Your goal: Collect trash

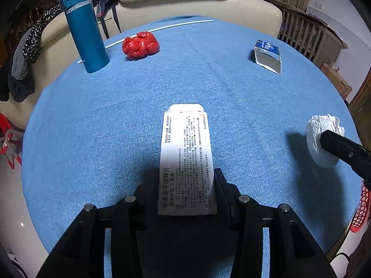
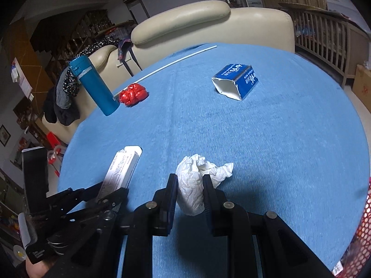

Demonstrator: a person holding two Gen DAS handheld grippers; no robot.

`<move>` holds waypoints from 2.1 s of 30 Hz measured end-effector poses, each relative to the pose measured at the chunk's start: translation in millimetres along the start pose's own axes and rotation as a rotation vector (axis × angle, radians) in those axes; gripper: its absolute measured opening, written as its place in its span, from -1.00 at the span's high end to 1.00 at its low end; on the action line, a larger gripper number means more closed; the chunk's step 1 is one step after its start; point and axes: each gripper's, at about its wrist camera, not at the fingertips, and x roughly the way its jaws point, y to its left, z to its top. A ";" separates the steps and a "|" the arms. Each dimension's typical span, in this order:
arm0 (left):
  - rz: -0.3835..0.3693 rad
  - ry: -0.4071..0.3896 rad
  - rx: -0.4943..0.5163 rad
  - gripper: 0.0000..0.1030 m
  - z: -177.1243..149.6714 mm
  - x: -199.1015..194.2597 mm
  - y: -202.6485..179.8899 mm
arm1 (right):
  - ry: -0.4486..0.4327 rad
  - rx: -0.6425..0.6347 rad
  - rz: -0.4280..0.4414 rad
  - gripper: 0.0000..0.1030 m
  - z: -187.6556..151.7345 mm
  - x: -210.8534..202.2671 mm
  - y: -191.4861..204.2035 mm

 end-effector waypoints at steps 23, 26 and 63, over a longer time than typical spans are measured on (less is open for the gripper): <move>-0.018 -0.010 -0.008 0.09 -8.8 -7.1 -4.2 | -0.020 0.038 0.019 0.55 -14.7 -15.4 -8.0; -0.018 -0.018 0.003 0.09 -9.5 -10.3 -7.5 | -0.030 0.040 0.019 0.55 -15.9 -17.7 -8.1; -0.068 -0.081 0.143 0.09 -15.5 -35.7 -76.0 | -0.124 0.156 -0.023 0.55 -34.0 -65.1 -51.9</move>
